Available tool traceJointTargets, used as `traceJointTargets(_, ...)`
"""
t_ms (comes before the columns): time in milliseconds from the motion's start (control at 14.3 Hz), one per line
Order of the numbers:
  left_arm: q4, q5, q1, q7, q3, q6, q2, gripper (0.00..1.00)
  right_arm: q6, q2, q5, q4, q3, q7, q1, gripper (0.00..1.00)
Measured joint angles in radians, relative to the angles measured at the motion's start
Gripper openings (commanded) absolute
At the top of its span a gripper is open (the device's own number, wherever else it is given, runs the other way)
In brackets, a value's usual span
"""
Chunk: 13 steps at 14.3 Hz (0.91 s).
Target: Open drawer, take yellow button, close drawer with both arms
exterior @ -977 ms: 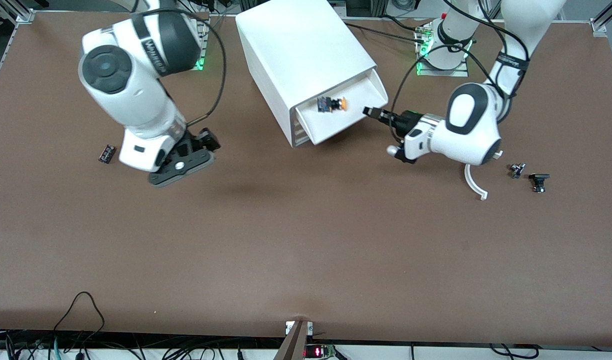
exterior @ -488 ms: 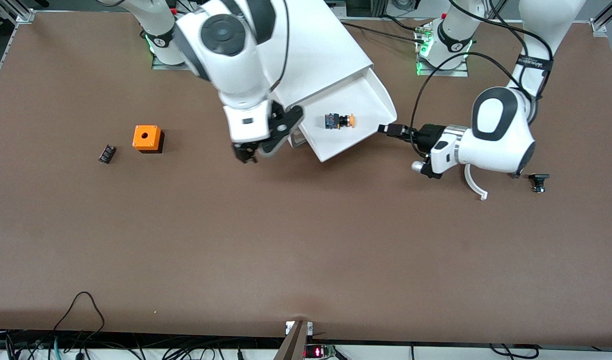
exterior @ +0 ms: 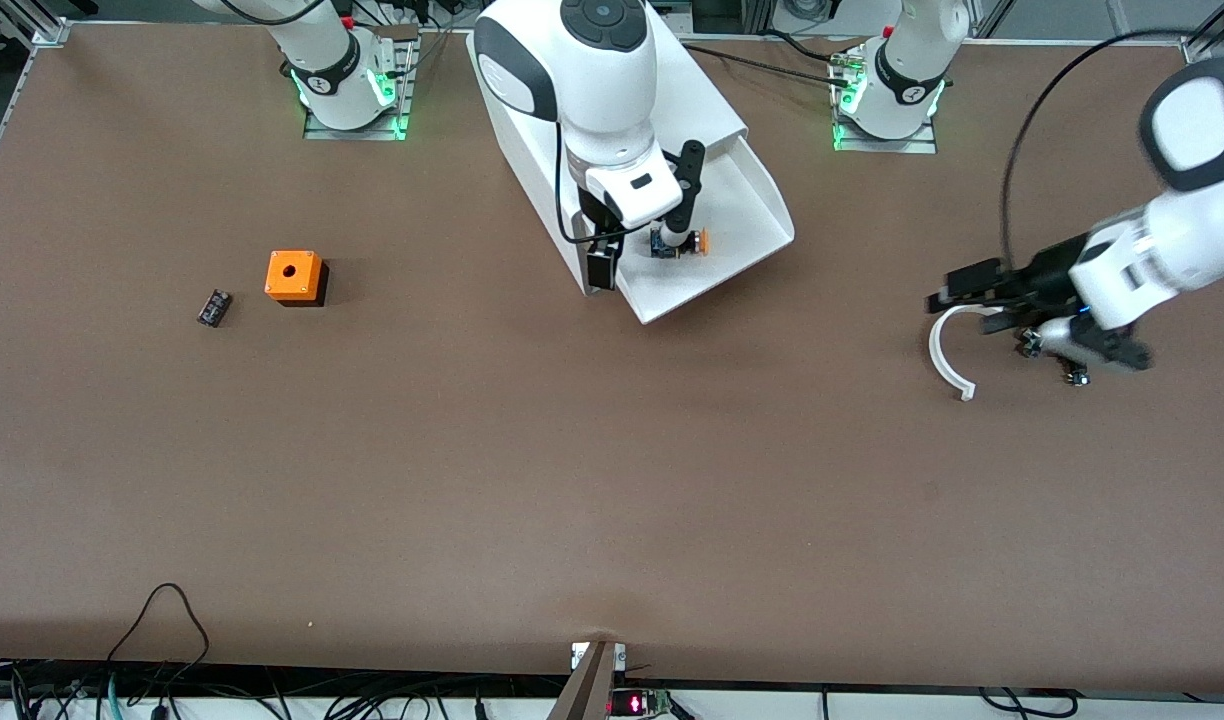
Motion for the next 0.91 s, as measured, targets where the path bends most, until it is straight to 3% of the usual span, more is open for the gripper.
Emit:
traceJointTargets(209, 0.045, 0.216, -0.007, -0.052, 0.000, -0.109, -0.082, 1.00, 0.001, 0.068, 0.002, 0.073, 0.000, -0.038, 0.037, 1.00)
traceJointTargets(419, 0.071, 0.350, -0.040, -0.222, -0.007, -0.193, -0.105, 1.00, 0.001, 0.122, 0.032, 0.118, 0.000, -0.040, 0.068, 1.00)
traceJointTargets(907, 0.070, 0.371, -0.049, -0.335, -0.009, -0.209, -0.094, 1.00, -0.003, 0.163, 0.042, 0.125, 0.000, -0.067, 0.081, 1.00)
